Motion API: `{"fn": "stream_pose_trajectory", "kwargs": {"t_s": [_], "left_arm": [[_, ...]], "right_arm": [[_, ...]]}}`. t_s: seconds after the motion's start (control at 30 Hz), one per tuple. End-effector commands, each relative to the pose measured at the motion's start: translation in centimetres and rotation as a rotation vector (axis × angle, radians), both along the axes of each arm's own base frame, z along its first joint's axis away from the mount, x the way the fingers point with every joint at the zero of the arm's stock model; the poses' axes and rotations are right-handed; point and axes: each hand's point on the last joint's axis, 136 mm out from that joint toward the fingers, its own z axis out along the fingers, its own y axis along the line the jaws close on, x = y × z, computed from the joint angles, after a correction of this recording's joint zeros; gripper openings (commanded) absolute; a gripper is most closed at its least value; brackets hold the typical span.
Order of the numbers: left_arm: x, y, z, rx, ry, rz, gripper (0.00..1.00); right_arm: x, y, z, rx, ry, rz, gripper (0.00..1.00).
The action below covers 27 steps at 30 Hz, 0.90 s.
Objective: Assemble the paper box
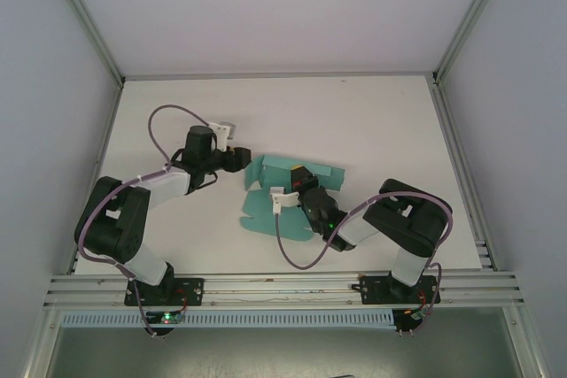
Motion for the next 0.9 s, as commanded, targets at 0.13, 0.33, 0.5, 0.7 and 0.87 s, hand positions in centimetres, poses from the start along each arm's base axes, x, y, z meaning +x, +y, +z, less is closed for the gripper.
{"fn": "stream_pose_trajectory", "kwargs": {"t_s": [0.13, 0.33, 0.5, 0.7, 0.87], "left_arm": [[-6.3, -3.8, -2.2, 0.023, 0.02, -0.237, 0.52], [-5.8, -4.6, -3.2, 0.055, -0.007, -0.238, 0.5], [-4.6, -5.1, -3.6, 0.088, -0.086, -0.239, 0.52], [-4.3, -7.6, -4.1, 0.057, -0.08, -0.341, 0.62], [-5.1, -8.2, -3.6, 0.073, -0.154, -0.374, 0.66]], "right_arm": [[-0.8, -0.5, -1.6, -0.03, 0.059, -0.011, 0.0], [-1.2, -0.1, -1.9, -0.035, 0.076, -0.004, 0.0], [-1.6, 0.0, -2.0, -0.031, 0.094, 0.002, 0.0], [-2.5, 0.6, -2.8, -0.027, 0.152, 0.028, 0.0], [-3.4, 0.6, -3.9, -0.035, 0.2, 0.025, 0.0]]}}
